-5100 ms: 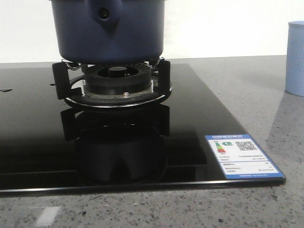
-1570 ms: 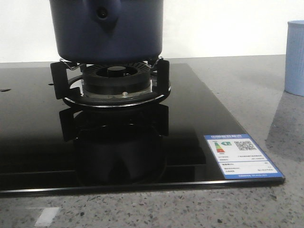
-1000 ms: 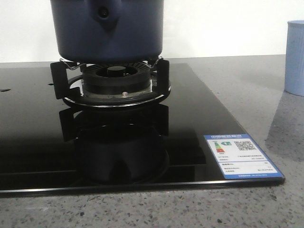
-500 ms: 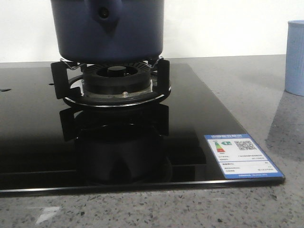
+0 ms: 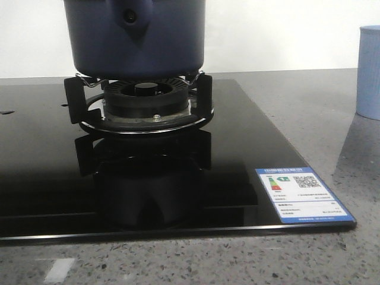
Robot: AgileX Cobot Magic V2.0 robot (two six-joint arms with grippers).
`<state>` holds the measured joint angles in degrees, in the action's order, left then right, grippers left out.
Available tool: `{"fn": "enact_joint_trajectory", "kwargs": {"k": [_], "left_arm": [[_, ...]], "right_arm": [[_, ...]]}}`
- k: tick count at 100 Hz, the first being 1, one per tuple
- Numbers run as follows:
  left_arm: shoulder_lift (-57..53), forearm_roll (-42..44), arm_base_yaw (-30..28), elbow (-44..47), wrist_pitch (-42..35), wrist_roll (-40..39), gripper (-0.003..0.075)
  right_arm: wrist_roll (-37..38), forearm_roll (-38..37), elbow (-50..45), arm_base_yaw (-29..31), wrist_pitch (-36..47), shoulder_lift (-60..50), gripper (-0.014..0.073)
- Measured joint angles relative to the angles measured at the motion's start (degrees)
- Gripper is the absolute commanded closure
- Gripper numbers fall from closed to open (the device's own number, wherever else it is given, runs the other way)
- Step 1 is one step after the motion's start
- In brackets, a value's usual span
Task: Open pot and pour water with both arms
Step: 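Grasp the light blue cup with the right gripper and raise it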
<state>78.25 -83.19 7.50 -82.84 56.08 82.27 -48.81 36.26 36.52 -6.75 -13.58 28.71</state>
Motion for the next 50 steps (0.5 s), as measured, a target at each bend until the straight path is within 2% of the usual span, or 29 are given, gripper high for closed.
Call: {"fn": "enact_joint_trajectory", "kwargs": {"k": [13,27,36,50], "left_arm": [[-4.2,0.0,0.0,-0.1,1.1,-0.2,0.0440],[-6.6,-0.1,0.0,-0.4,1.8,-0.2,0.0440],[-6.9,-0.2,0.0,-0.4,1.9,-0.2,0.0440],[-6.9,-0.1,0.0,-0.4,1.9,-0.3,0.0440]], "right_arm": [[0.0,-0.1,-6.2,1.7,2.0,2.8,-0.0060],[0.0,4.8,-11.4,2.0,8.4,6.7,-0.0060],[0.0,8.5,-12.4,2.0,12.0,9.6,-0.0060],[0.0,10.3,-12.6,2.0,16.2,14.7,-0.0060]]}}
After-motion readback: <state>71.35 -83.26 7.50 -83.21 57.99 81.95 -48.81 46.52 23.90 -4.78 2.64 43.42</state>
